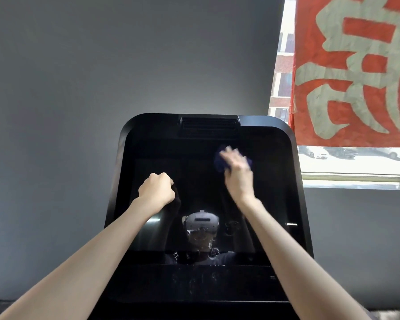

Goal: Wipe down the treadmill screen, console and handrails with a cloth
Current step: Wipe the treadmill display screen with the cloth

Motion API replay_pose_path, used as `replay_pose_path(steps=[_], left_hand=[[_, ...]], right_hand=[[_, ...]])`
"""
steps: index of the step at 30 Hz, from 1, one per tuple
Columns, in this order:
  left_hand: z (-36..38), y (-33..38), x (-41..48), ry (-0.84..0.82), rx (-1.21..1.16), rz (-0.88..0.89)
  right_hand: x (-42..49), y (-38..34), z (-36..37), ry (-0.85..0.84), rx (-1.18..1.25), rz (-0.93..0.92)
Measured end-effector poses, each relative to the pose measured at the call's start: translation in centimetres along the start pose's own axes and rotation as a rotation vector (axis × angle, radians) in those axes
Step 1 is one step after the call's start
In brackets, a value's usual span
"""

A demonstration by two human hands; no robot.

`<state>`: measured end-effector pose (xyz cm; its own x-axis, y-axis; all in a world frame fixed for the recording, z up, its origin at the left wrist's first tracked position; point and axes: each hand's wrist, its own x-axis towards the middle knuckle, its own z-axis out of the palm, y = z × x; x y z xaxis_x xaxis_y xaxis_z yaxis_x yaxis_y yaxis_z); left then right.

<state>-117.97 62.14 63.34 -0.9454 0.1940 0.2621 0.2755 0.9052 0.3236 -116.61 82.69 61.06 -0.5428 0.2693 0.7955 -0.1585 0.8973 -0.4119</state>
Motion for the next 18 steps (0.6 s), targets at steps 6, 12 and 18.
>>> replay_pose_path(steps=[6,12,18], left_hand=[[0.1,-1.6,-0.3,-0.026,-0.053,0.075],[-0.3,-4.3,-0.6,-0.039,-0.232,0.165],[0.1,-6.8,-0.9,0.112,-0.154,0.112]], right_hand=[[-6.6,1.1,-0.3,-0.469,-0.079,-0.688],[2.8,-2.0,1.0,-0.143,0.025,-0.004],[-6.9,-4.9,5.0,-0.454,0.047,-0.526]])
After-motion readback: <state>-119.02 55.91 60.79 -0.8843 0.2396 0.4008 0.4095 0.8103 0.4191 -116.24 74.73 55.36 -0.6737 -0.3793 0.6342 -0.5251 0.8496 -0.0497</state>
